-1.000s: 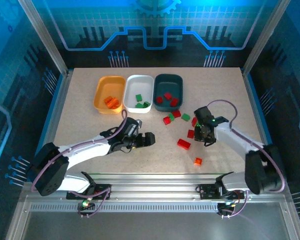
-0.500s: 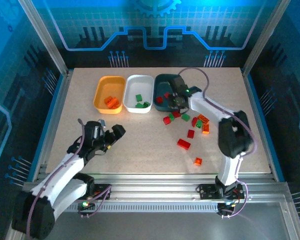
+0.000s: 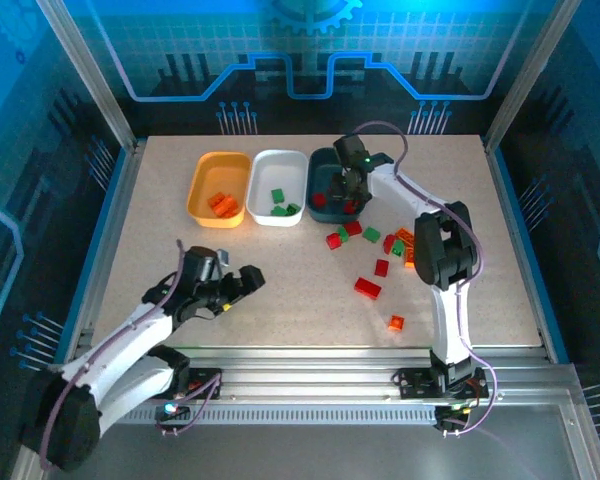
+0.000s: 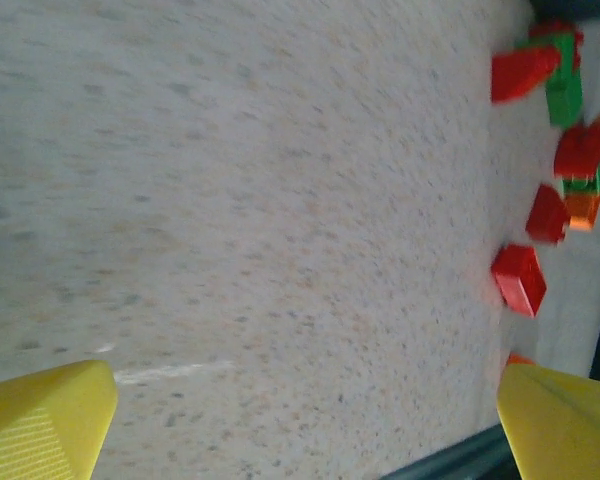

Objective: Sort the legos into containers by color

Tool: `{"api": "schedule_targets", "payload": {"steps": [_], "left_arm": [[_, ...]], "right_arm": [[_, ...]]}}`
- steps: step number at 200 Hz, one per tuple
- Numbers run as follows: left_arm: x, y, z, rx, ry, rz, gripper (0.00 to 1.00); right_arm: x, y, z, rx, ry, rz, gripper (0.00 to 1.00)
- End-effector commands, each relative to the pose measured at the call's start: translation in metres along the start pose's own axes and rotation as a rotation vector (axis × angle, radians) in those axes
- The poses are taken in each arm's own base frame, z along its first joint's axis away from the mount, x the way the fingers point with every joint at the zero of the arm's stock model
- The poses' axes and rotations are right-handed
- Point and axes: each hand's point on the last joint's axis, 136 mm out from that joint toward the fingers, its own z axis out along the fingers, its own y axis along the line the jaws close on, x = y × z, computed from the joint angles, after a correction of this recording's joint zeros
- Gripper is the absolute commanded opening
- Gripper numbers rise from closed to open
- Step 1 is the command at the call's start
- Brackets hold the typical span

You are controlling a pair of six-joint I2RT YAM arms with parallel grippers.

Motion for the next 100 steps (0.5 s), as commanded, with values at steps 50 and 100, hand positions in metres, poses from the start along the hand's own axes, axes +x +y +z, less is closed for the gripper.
{"api": "schedule_targets", "payload": {"steps": [50,100], "left_arm": [[-0.002,-0.077,0.059,-0.052,0.06,0.313,0.94],[-0.016,-0.106,0.086,-0.038,0.046,0.359,0.9]], "right_arm": [[0.102,-0.042,-0.076,-0.002,-0.003,0.1,0.48],[0.206,-0.048,-0.091,0.024,0.178,-0.124,0.63]]}}
